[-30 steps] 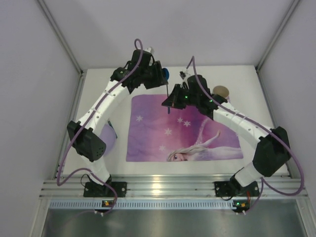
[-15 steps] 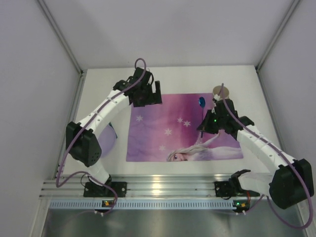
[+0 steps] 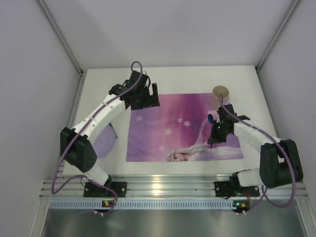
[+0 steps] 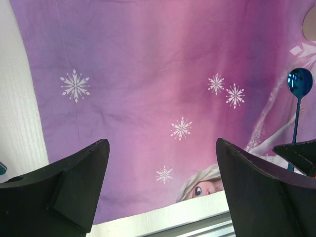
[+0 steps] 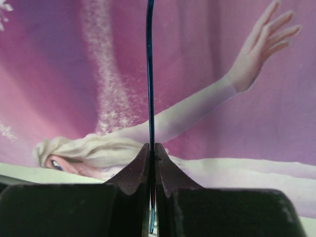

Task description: Set the dinner table for one person

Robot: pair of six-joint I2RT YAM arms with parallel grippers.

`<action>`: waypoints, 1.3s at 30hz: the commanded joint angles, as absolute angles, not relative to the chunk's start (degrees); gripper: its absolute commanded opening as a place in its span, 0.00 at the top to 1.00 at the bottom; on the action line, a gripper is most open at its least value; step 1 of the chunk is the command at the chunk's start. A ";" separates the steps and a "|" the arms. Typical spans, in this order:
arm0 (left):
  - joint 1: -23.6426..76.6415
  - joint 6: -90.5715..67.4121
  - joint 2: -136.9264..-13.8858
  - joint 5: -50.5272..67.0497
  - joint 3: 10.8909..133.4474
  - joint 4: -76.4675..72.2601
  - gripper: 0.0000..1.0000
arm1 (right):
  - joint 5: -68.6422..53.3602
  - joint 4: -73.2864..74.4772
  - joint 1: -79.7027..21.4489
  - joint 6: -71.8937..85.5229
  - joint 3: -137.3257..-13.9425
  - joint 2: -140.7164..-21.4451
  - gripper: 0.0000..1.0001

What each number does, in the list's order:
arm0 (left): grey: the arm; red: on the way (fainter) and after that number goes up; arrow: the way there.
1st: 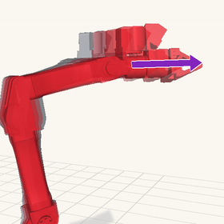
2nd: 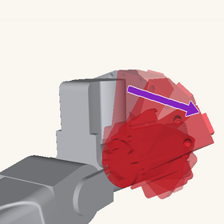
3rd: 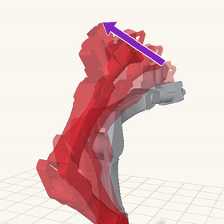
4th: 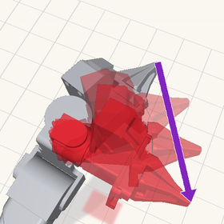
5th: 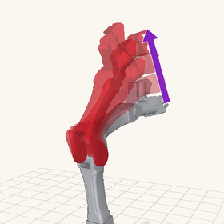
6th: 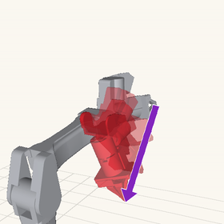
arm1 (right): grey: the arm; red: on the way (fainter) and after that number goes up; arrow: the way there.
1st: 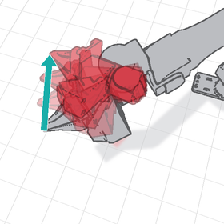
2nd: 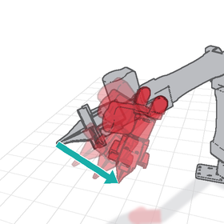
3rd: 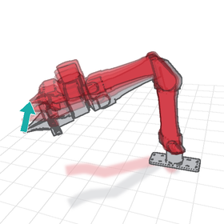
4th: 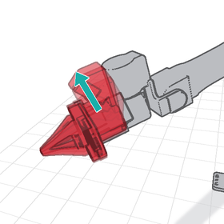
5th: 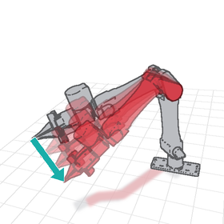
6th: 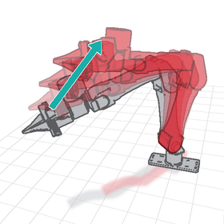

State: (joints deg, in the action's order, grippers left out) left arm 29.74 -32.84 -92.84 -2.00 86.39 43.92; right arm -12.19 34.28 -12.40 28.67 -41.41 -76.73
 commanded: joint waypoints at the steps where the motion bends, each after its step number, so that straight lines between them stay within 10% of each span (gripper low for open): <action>1: 29.62 -32.96 -89.48 -2.37 85.26 41.92 0.06 | -8.10 34.88 -10.90 23.91 -46.05 -81.01 1.00; 9: 29.62 -33.13 -89.21 -2.99 84.81 41.57 0.07 | -0.18 41.56 -9.23 20.92 -49.83 -83.76 0.93; 17: 29.62 -33.92 -90.96 -2.46 86.04 40.52 0.07 | 6.14 46.22 -9.14 21.09 -52.29 -83.32 0.34; 39: 5.02 -26.11 -98.43 -10.89 82.53 42.19 0.07 | 1.41 58.71 -19.68 24.35 -69.52 -74.79 0.30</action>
State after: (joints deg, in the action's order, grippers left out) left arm 6.11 -28.97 -96.14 -8.16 82.94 43.35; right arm 3.20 57.32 -18.46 23.42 -68.29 -73.78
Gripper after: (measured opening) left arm 0.935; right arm 0.696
